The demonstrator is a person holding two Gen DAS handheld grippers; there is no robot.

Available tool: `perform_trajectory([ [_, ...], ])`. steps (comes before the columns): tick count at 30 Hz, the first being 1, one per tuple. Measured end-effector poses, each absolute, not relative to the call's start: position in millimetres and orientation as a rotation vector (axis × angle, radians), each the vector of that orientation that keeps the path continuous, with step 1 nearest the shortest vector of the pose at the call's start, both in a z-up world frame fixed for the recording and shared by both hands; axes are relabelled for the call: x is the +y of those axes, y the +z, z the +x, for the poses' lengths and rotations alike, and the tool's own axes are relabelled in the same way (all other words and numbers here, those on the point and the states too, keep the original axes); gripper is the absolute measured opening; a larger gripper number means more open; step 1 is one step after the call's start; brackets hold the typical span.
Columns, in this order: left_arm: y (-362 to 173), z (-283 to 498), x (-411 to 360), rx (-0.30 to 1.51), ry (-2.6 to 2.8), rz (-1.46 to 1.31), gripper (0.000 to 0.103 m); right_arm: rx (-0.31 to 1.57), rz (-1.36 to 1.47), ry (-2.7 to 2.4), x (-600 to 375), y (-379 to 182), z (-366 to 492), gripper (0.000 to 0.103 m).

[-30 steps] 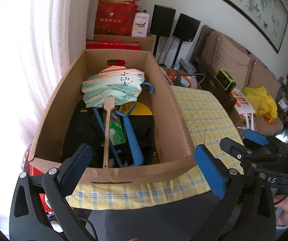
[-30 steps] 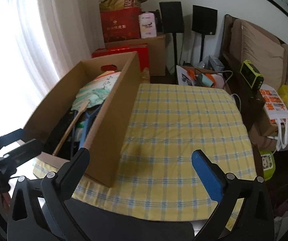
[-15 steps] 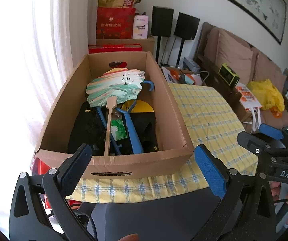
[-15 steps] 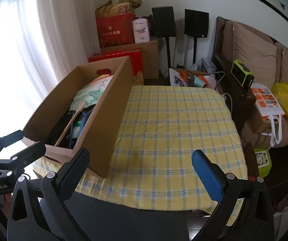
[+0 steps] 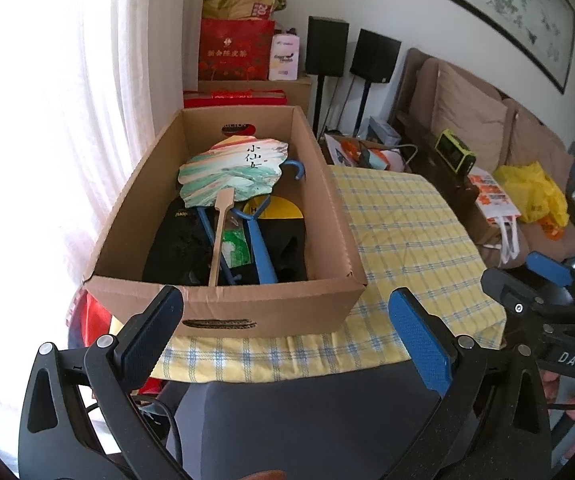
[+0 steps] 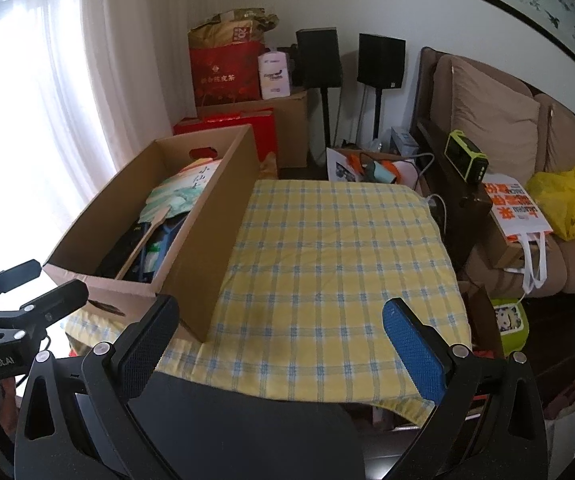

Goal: Organize objects

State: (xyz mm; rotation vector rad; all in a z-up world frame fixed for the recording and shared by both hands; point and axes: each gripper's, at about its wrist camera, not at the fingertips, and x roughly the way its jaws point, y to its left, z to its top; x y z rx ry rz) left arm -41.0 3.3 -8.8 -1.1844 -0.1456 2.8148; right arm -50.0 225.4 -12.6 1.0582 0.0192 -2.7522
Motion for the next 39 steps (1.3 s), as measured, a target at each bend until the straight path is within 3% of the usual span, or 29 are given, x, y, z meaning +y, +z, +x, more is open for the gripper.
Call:
perform_trajectory([
  [39, -9, -29, 9, -0.134, 2.798, -1.218, 0.103, 0.002, 1.047, -2.778, 231, -9, -28, 0.103],
])
